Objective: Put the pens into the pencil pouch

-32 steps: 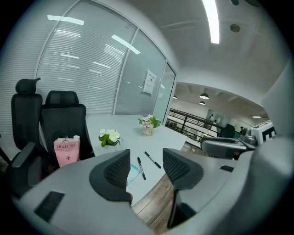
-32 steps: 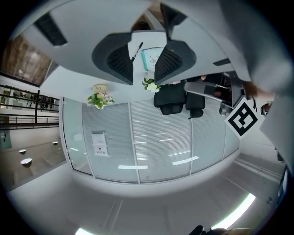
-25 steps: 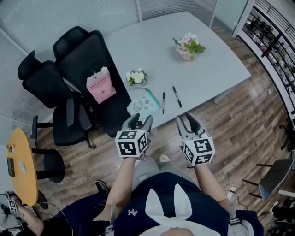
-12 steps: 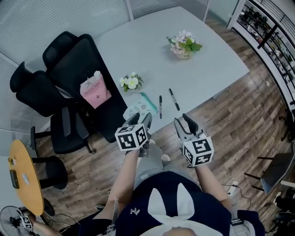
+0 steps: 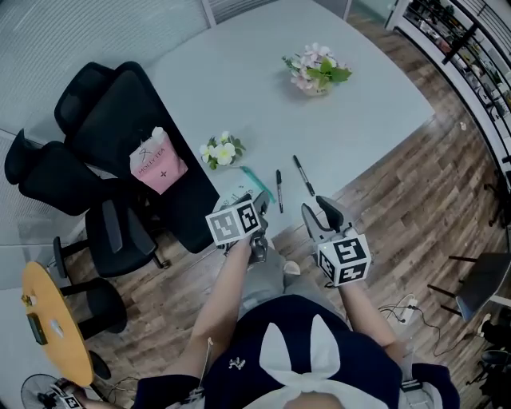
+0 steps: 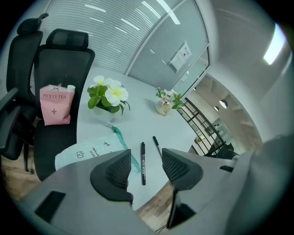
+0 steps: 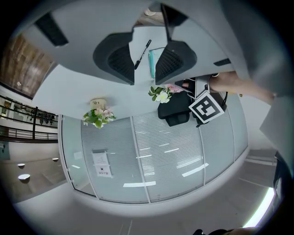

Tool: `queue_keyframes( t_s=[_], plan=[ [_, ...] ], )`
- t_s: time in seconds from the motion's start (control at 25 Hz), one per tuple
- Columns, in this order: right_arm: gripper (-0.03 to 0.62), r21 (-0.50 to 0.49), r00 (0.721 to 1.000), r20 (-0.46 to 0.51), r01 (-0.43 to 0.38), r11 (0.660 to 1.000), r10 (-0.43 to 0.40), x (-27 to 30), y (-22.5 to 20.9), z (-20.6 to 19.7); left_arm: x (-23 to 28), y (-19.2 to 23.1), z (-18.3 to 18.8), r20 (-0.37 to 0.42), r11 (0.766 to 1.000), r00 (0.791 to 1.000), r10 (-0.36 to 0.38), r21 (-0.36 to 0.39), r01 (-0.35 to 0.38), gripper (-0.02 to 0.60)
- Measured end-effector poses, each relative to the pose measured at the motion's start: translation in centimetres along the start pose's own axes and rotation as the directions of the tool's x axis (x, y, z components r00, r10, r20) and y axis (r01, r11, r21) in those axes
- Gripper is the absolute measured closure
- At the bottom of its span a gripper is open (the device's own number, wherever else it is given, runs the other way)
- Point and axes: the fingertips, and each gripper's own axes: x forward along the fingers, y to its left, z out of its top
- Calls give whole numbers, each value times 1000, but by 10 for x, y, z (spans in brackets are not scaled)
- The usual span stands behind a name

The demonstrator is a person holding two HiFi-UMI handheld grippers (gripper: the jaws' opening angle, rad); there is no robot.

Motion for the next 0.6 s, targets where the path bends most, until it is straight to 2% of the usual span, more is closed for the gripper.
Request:
queue_keyframes(
  t_s=[0.2, 0.44, 0.6],
  plan=[
    [450, 21, 1000, -15, 18, 1000, -18, 16, -7, -2, 30, 8, -2, -58, 997, 998, -16, -81, 11, 370],
    [464, 53, 999, -25, 35, 998, -34, 25, -11, -8, 60, 23, -9, -149, 979, 988, 24, -198, -53, 373],
    [464, 66, 998, -41, 50, 997, -48, 28, -13, -15, 77, 36, -17, -206, 964, 977, 53, -244, -104, 376]
  ],
)
